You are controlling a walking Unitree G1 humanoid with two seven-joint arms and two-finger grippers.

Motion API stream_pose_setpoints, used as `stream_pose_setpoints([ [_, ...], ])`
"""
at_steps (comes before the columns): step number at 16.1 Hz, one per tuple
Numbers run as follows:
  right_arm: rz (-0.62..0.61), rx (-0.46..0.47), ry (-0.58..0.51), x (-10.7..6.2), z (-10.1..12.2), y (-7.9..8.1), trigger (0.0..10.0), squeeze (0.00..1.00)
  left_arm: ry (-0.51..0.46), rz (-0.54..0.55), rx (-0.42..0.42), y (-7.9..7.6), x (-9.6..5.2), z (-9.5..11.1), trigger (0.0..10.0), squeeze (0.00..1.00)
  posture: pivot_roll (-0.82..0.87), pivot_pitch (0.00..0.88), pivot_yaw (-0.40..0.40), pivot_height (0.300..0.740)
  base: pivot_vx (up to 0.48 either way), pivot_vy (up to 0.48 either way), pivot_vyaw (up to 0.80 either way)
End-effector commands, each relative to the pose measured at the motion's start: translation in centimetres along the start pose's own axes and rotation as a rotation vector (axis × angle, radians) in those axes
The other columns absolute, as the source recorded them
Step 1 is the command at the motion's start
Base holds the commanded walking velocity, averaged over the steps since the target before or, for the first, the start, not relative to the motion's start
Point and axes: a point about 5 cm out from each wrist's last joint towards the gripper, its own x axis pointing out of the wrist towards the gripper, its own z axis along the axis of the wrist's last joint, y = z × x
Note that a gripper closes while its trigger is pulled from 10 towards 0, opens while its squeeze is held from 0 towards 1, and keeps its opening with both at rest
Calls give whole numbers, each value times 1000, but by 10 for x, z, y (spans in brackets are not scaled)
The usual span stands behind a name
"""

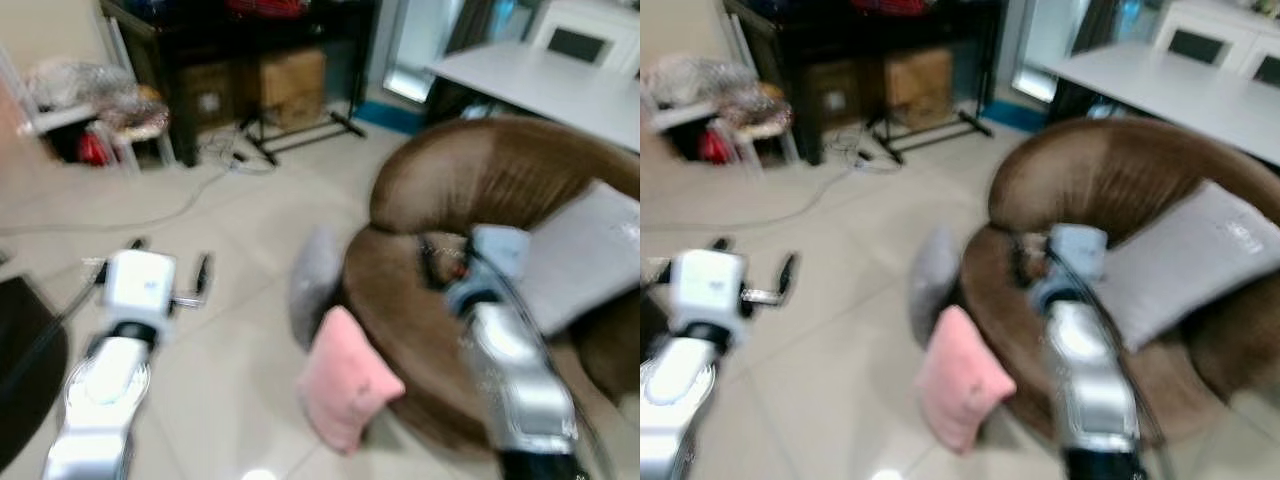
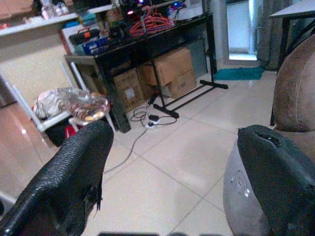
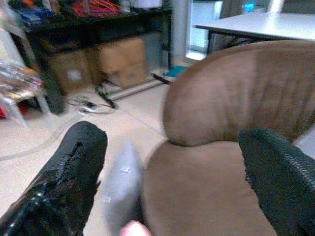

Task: Move the pillow to the sofa from floor

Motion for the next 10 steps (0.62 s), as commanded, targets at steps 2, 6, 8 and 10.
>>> stream_pose_setpoints([
  [2, -25, -19, -31, -1, 5, -11, 10000, 0, -23, -31, -18, -8, 3, 4, 10000, 1000, -27, 0, -39, 740, 285, 0, 0],
  [6, -23, -19, -27, -1, 5, -10, 10000, 0, -24, -34, -19, -8, 3, 3, 10000, 1000, -23, 0, -44, 740, 287, 0, 0],
  [8, -21, -18, -28, -1, 5, -10, 10000, 0, -24, -35, -19, -9, 2, 3, 10000, 1000, -21, 0, -45, 740, 285, 0, 0],
  [10, -21, -17, -29, -2, 4, -10, 10000, 0, -24, -39, -18, -9, 2, 3, 10000, 1000, -19, 0, -44, 740, 285, 0, 0],
])
